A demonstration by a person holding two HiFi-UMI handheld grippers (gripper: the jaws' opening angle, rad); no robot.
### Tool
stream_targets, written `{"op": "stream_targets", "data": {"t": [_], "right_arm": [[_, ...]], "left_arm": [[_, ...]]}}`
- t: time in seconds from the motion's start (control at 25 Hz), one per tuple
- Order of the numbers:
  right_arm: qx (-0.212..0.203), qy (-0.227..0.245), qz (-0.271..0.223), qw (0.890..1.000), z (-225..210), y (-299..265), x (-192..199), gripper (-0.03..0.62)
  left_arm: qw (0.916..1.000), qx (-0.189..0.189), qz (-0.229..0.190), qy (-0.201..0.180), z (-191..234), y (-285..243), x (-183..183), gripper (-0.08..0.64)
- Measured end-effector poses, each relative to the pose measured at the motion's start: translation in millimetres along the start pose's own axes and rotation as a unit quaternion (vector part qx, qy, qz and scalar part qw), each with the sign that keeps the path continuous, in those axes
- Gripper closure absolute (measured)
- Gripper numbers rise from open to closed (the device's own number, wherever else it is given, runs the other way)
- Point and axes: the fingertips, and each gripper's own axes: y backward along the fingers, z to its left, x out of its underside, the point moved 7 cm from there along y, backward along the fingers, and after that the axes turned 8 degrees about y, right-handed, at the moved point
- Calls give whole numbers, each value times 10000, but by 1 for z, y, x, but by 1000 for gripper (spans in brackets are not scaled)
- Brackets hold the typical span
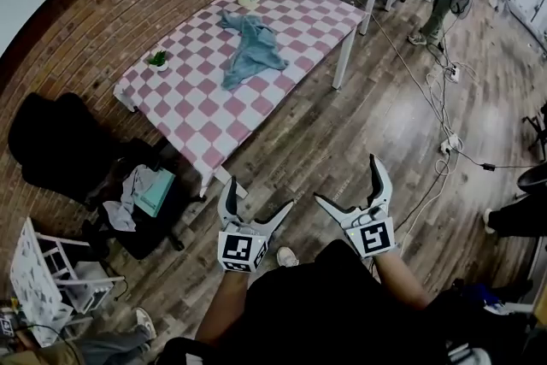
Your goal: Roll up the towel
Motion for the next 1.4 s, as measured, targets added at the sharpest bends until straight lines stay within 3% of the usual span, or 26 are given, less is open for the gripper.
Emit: {"op": "stream_targets", "data": {"t": [0.36,0.68,1.04,1.2,1.4], "right_arm": [[-331,337,96,9988,4,-48,16,0],[-605,268,74,9978,-40,-129,53,0],[-1494,569,225,9869,-104,-243,102,0],[-1849,591,270,9806,-125,-276,116,0],[-2141,797,345,9729,-134,-310,130,0]], "left_arm": [[9995,-94,294,-119,40,-20,8,-34],[9980,-277,518,-221,85,-90,10,-29],[9913,-887,952,-195,141,-185,12,-18],[9875,-1225,980,-159,154,-210,4,-17],[9842,-1388,1090,-107,171,-230,4,-17]]}}
